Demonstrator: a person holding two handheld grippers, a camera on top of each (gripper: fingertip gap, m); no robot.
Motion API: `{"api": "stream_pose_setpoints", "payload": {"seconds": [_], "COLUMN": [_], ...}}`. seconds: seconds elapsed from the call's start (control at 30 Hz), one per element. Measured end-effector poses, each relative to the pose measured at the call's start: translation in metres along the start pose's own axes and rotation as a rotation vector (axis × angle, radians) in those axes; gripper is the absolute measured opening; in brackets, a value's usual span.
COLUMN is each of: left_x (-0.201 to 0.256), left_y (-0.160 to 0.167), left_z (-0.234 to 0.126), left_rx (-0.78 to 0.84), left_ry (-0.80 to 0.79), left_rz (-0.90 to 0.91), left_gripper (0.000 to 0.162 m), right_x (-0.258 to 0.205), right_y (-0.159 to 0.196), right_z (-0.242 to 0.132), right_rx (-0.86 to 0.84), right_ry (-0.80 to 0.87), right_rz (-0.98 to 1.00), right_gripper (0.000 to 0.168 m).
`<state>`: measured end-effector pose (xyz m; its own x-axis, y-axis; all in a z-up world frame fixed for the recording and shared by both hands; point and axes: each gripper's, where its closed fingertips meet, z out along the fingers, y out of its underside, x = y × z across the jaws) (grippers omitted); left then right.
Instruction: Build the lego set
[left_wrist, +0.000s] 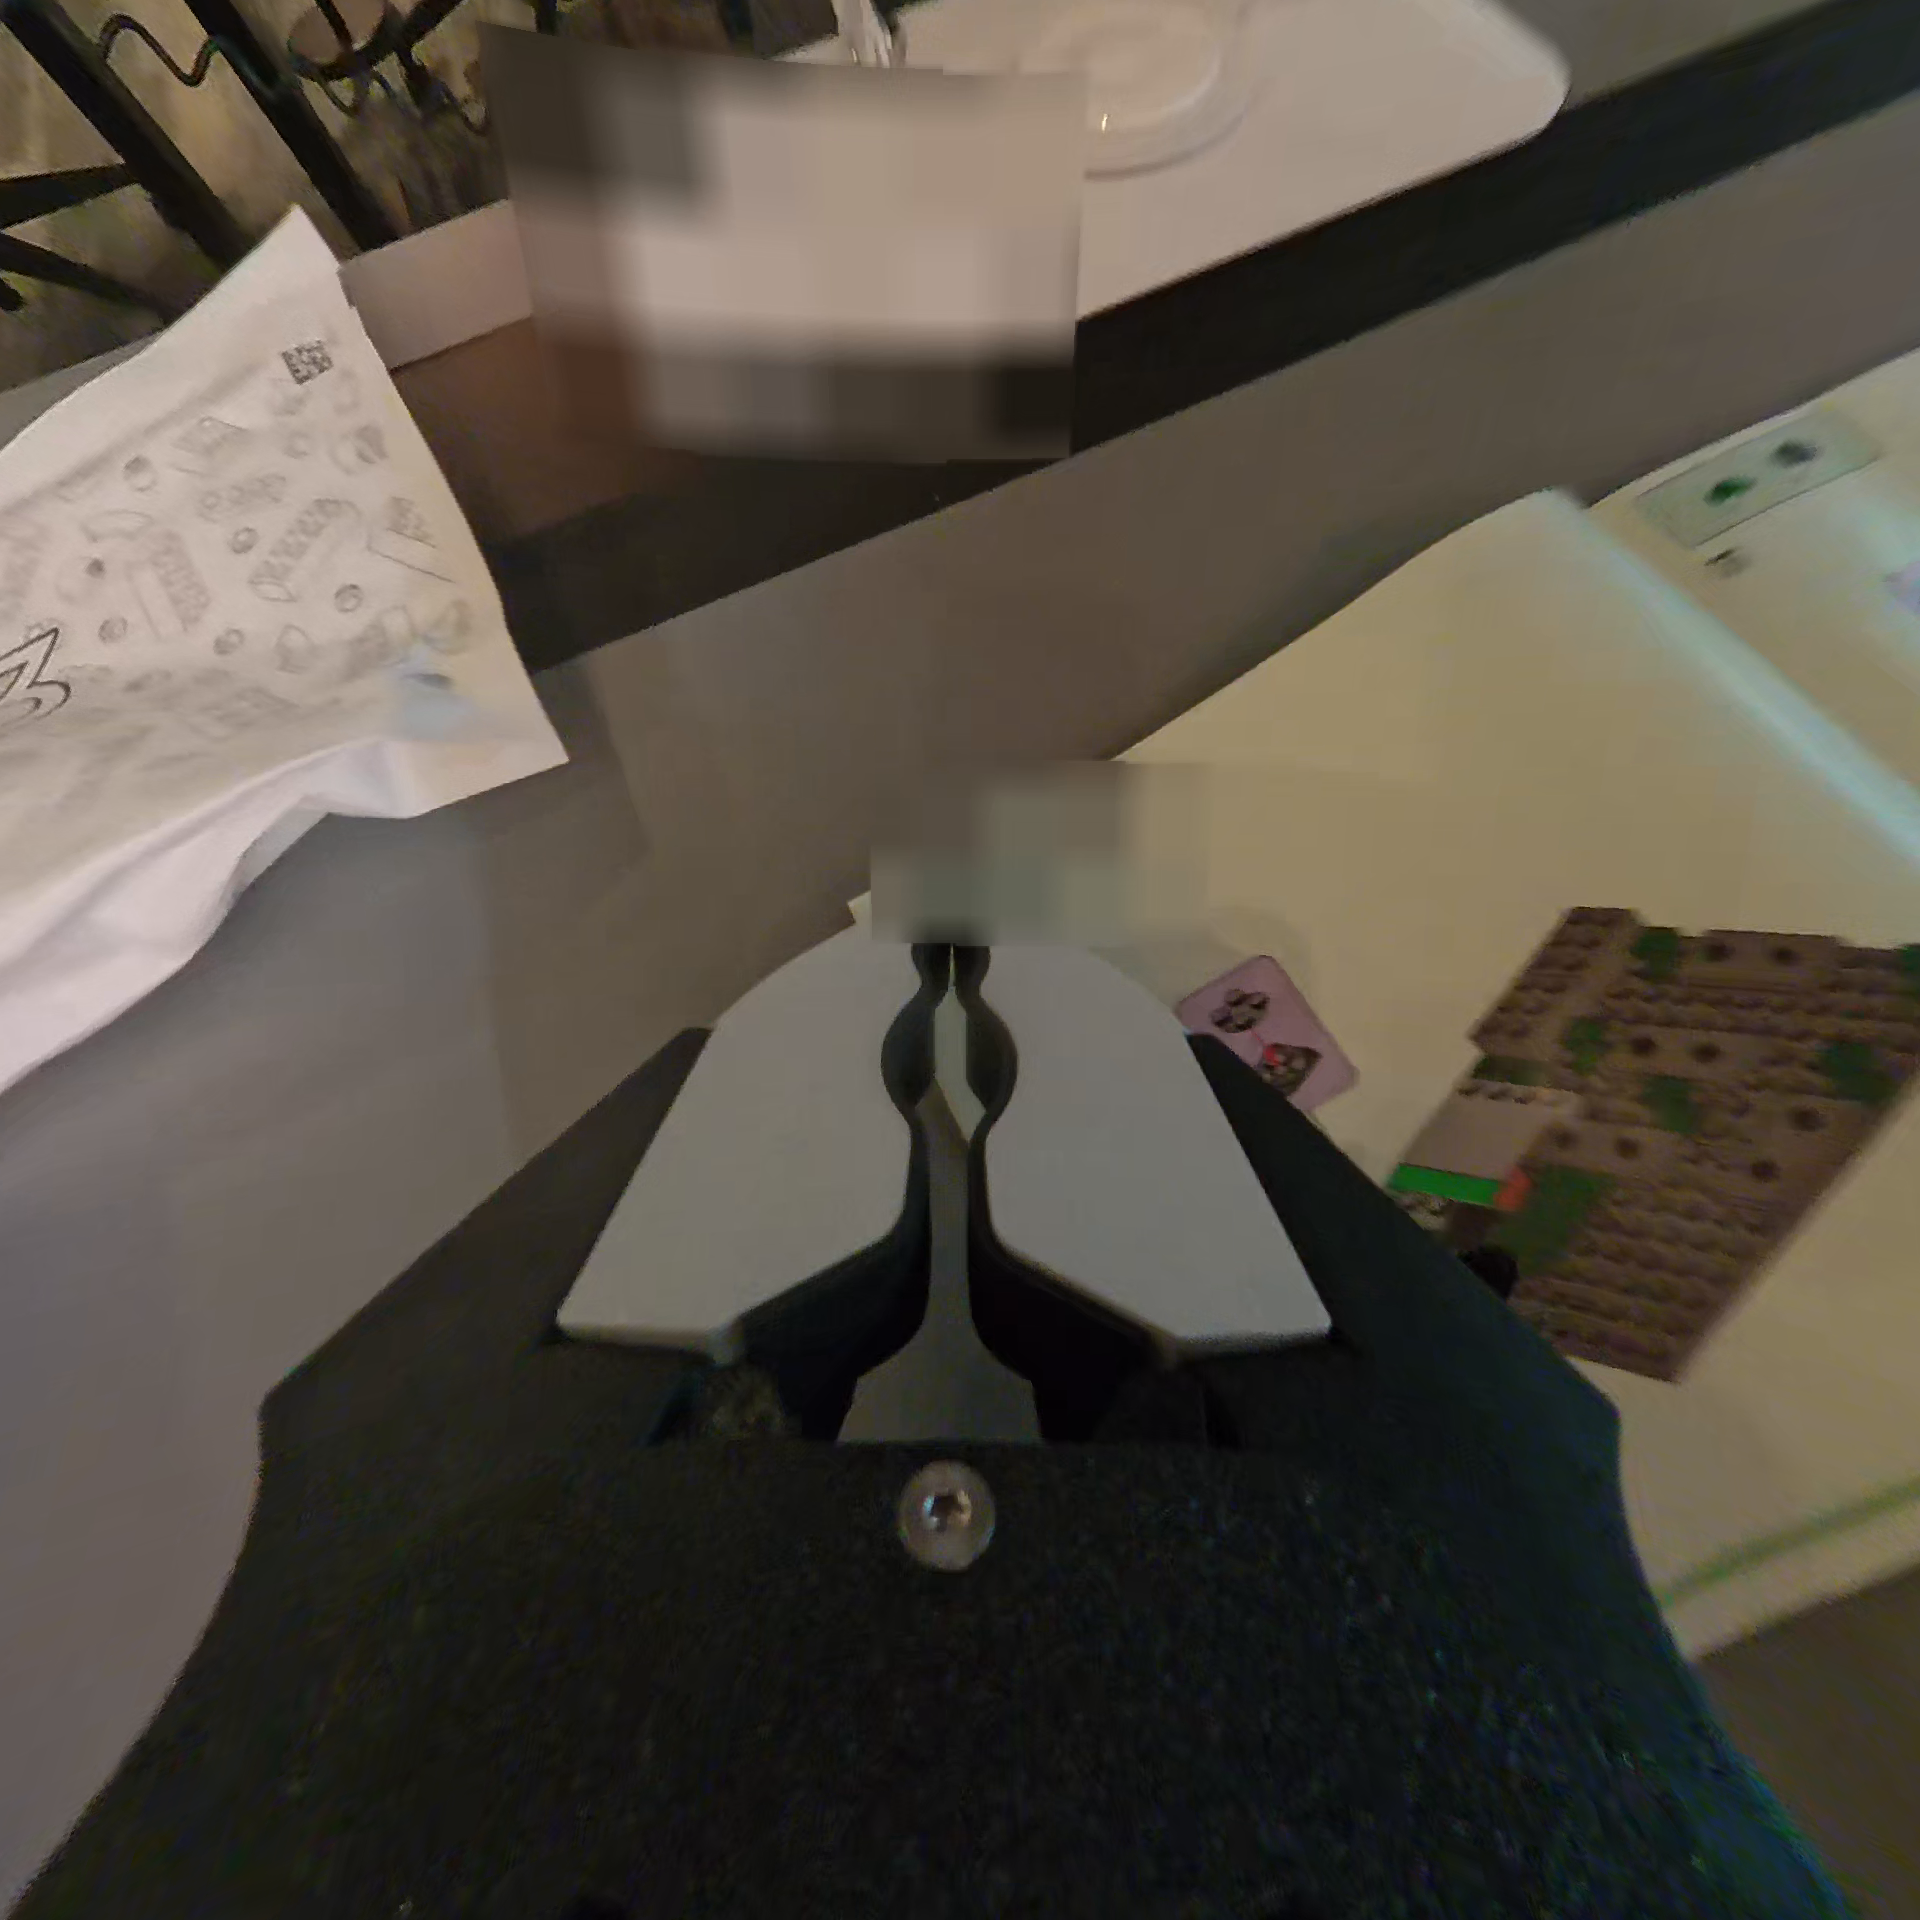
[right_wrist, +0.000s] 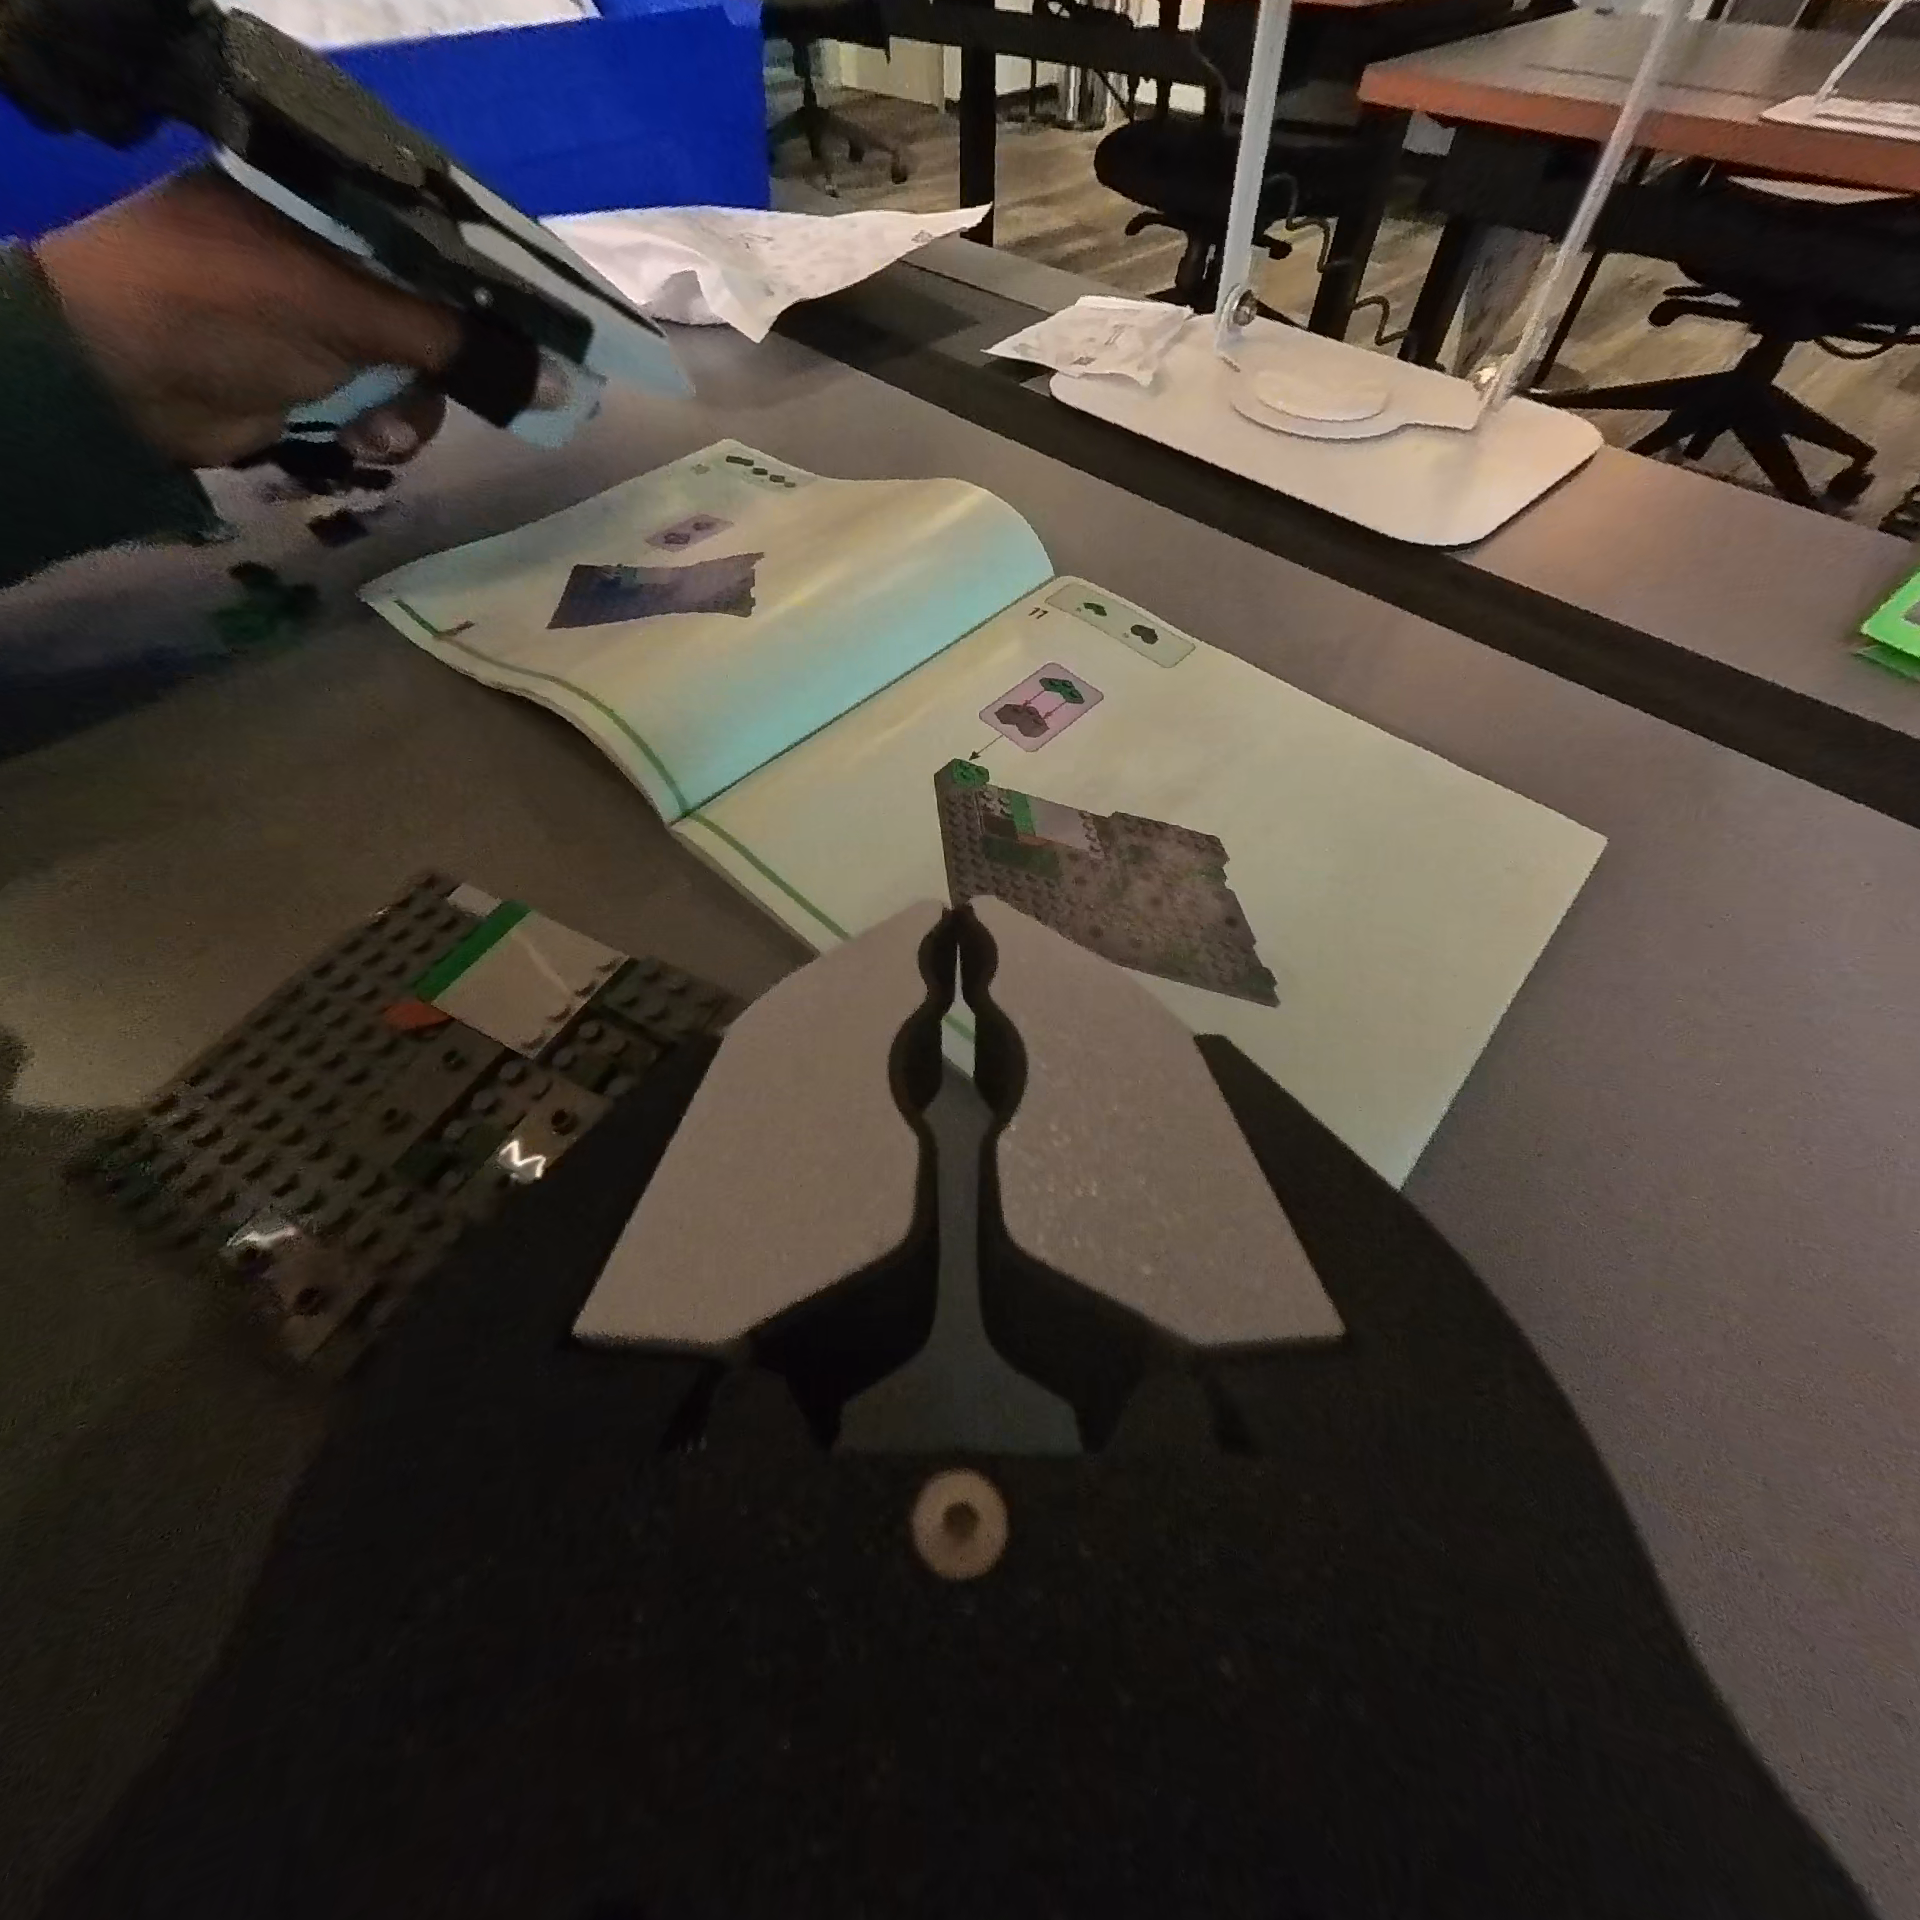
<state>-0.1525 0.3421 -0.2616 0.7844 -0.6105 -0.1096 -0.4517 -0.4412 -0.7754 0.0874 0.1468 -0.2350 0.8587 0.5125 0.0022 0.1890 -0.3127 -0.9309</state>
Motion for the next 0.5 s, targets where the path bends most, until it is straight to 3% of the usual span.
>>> {"api": "stream_pose_setpoints", "payload": {"seconds": [0.37,0.5], "left_x": [0.003,0.002], "left_y": [0.021,0.022], "left_z": [0.015,0.015], "left_rx": [-0.073,-0.079], "left_ry": [-0.008,-0.016], "left_rz": [0.081,0.099], "left_gripper": [0.000,0.000], "right_x": [0.003,-0.002], "right_y": [0.000,-0.017], "right_z": [0.008,0.015], "right_rx": [-0.002,0.009], "right_ry": [0.026,-0.024], "right_rz": [-0.017,-0.066], "right_gripper": [0.000,0.003]}}
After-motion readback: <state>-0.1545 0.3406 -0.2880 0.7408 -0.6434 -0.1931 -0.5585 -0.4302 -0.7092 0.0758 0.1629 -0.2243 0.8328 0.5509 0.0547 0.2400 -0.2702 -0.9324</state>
